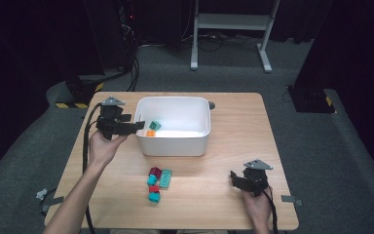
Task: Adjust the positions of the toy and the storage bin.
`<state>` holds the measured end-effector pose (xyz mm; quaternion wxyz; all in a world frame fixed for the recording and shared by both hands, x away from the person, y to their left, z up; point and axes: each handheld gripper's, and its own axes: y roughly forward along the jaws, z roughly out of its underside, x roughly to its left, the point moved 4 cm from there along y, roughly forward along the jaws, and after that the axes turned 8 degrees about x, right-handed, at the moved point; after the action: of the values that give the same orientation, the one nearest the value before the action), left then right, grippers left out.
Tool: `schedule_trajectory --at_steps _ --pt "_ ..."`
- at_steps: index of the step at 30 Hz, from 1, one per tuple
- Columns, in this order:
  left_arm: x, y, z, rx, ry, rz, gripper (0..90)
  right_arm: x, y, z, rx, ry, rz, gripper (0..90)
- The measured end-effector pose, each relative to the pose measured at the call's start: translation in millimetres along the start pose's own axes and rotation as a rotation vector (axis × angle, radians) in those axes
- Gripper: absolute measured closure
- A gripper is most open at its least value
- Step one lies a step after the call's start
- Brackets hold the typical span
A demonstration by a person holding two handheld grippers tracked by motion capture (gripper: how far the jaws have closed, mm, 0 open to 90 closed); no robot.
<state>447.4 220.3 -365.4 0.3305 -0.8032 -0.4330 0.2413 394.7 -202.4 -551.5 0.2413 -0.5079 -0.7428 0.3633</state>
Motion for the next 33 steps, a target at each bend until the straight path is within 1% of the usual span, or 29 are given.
schedule_trajectory --at_steps 1,2,3,4,6,11,12,13,14,15,19,20,22,23,24,25,26,27,29,32,33 --pt "-1.0 -1.2 2.0 -0.002 0.0 0.003 35.5 0.0 0.0 0.0 0.0 0.0 0.0 25.8" --pt "-2.9 -4.3 7.2 -0.002 0.004 0.0 35.5 0.0 0.0 0.0 0.0 0.0 0.0 25.8" --pt "-2.9 -4.3 7.2 -0.002 0.004 0.0 35.5 0.0 0.0 0.0 0.0 0.0 0.0 25.8" --pt "-4.7 -6.9 12.3 -0.004 0.005 0.004 35.5 0.0 0.0 0.0 0.0 0.0 0.0 25.8" --pt "-5.5 -8.0 14.6 -0.005 0.005 0.007 35.5 0.0 0.0 0.0 0.0 0.0 0.0 25.8" --pt "-9.5 -12.0 27.0 -0.007 0.0 0.02 35.8 0.1 0.0 0.0 0.0 0.0 0.0 25.8" --pt "-10.7 -12.5 29.9 -0.009 -0.002 0.022 36.0 0.0 0.0 0.0 0.0 0.0 0.0 25.8" --pt "-13.0 -12.9 36.1 -0.004 0.001 0.02 36.2 0.0 0.0 0.0 0.0 0.0 0.0 25.9" --pt "-13.0 -12.9 36.1 -0.004 0.001 0.02 36.3 0.1 0.0 0.0 0.0 0.0 0.0 25.8" --pt "-15.5 -12.6 42.7 -0.001 0.002 0.021 36.5 0.0 0.0 0.0 0.0 0.0 0.0 25.8" --pt "-19.4 -10.5 56.1 0.014 0.001 0.017 37.5 0.1 0.0 0.0 0.0 0.0 0.0 25.9" --pt "-19.4 -10.5 56.1 0.014 0.001 0.017 37.5 0.1 0.0 0.0 0.0 0.0 0.0 25.9" --pt "-20.4 -8.6 65.9 0.011 -0.019 0.037 37.5 0.1 0.0 0.0 0.0 -0.001 0.001 25.9" --pt "-20.4 -8.6 65.9 0.011 -0.019 0.037 37.5 0.1 0.0 0.0 0.0 -0.001 0.001 25.9" --pt "-21.0 -6.2 72.7 0.013 -0.03 0.047 37.6 0.1 0.0 0.0 0.0 -0.001 0.001 25.8" --pt "-21.0 -6.2 72.7 0.013 -0.03 0.047 37.6 0.1 0.0 0.0 0.0 -0.001 0.001 25.8" --pt "-22.8 -2.2 79.7 0.027 -0.037 0.058 37.6 0.1 0.0 0.0 0.0 -0.002 0.002 25.8" --pt "-22.8 -2.2 79.7 0.027 -0.037 0.058 37.5 0.1 0.0 0.0 0.0 -0.002 0.002 25.8" --pt "-25.9 2.5 87.7 0.04 -0.039 0.064 37.5 0.1 0.0 0.0 0.0 -0.002 0.002 25.8" --pt "-29.4 7.2 94.2 0.048 -0.043 0.071 37.4 0.1 0.0 0.0 0.0 -0.002 0.002 25.8" --pt "-32.3 11.3 99.1 0.059 -0.042 0.073 37.4 0.1 0.0 0.0 0.0 -0.002 0.002 25.8"
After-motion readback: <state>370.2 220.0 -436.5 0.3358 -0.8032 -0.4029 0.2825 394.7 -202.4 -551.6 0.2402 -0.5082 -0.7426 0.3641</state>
